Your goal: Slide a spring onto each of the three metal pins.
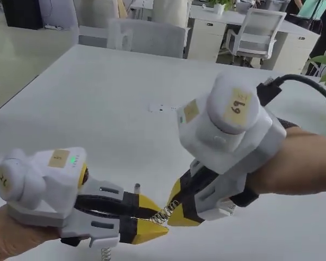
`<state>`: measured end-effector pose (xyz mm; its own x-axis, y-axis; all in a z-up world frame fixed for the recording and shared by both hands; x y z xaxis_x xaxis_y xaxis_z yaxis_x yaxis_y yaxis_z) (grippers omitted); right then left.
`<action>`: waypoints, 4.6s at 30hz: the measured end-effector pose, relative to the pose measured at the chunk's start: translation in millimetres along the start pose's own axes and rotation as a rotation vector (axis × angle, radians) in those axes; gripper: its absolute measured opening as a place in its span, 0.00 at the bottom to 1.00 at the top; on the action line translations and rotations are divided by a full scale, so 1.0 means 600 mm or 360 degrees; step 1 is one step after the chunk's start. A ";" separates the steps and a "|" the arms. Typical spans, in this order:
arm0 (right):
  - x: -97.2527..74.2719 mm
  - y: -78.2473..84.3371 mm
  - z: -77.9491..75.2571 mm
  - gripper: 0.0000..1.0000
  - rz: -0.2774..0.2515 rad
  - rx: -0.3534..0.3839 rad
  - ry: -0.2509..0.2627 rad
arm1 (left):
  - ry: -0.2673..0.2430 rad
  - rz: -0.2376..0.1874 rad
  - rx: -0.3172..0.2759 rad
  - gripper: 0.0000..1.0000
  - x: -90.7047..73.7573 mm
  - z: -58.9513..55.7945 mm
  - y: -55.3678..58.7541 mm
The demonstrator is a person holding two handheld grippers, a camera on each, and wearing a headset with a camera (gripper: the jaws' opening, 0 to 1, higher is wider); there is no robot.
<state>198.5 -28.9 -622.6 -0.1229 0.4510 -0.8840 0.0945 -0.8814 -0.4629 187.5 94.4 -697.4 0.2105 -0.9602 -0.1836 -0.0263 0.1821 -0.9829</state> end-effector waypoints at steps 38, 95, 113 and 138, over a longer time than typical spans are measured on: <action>0.002 -0.020 -0.010 0.07 0.0145 -0.0080 -0.0008 | 0.0014 0.0007 0.0014 0.08 0.010 0.011 0.003; -0.094 0.081 -0.109 0.07 0.0151 0.0244 0.0263 | -0.0570 0.0242 -0.0134 0.82 -0.126 0.037 0.087; -0.026 0.093 -0.167 0.07 0.0291 0.0287 0.0164 | -0.0611 0.0253 -0.0114 0.82 -0.139 0.042 0.086; 0.027 0.114 -0.190 0.07 0.0363 0.0339 0.0081 | -0.0604 0.0262 -0.0122 0.78 -0.141 0.044 0.082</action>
<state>315.5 -66.1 -676.1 -0.0720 0.2400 -0.9681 -0.0956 -0.9678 -0.2328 193.9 190.3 -729.9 0.5422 -0.7708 -0.3345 -0.1595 0.2964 -0.9416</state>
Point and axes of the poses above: the centre of the closed fingertips' face, and the gripper's own axes: x roughly forward along the fingers, z roughly to its left, y roughly out of its underside, the point moved 10 cm from there along -x, roughly backward along the fingers, and after that the axes turned 6 degrees about -y, right-handed, at the moved point
